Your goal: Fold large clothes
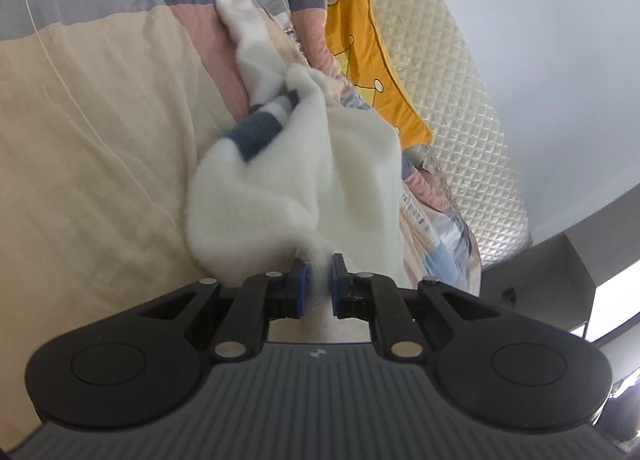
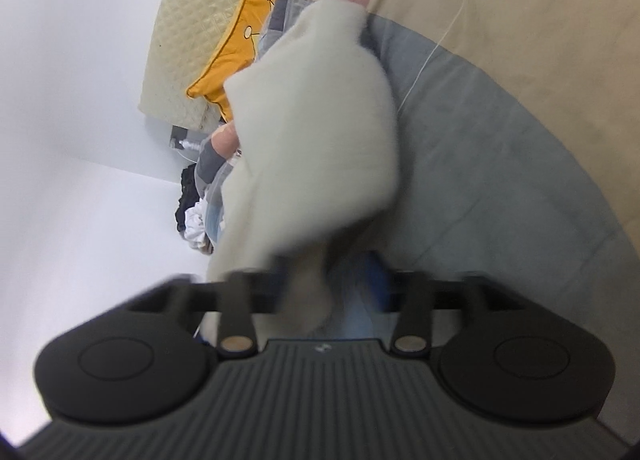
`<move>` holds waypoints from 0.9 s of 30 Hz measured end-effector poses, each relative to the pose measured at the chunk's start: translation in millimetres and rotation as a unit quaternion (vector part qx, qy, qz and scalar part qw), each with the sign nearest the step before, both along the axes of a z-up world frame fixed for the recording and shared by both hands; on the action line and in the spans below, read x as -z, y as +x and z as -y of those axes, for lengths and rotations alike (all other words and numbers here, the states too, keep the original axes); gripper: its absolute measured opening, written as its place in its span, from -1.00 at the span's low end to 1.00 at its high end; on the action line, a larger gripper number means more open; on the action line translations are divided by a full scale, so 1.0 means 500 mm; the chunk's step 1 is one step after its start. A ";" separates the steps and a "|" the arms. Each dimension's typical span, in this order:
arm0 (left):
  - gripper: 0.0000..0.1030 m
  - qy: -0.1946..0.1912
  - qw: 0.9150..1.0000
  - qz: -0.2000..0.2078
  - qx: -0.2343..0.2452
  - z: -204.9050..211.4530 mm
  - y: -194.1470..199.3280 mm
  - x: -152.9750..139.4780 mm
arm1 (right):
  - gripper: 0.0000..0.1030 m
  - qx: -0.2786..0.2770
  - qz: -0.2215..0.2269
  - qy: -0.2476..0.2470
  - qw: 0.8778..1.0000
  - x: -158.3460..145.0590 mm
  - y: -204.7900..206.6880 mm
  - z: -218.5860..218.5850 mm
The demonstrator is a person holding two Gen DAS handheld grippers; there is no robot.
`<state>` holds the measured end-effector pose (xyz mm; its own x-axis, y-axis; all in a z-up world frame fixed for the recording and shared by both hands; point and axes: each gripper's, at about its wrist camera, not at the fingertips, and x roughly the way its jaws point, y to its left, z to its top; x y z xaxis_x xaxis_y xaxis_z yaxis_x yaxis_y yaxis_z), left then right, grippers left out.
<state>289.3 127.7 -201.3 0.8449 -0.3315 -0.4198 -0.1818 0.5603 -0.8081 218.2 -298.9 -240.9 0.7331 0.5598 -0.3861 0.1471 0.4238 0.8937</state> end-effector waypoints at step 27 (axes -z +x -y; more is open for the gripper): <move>-0.23 -0.137 0.990 -0.040 0.015 -0.008 0.058 0.089 | 0.06 0.018 0.122 0.233 0.965 0.051 0.111 -0.024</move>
<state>318.4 132.0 -246.0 0.7999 -0.4677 -0.3761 -0.2383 0.3277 -0.9142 273.4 -286.9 -266.7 0.7922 0.6038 0.0886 -0.0853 -0.0342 0.9958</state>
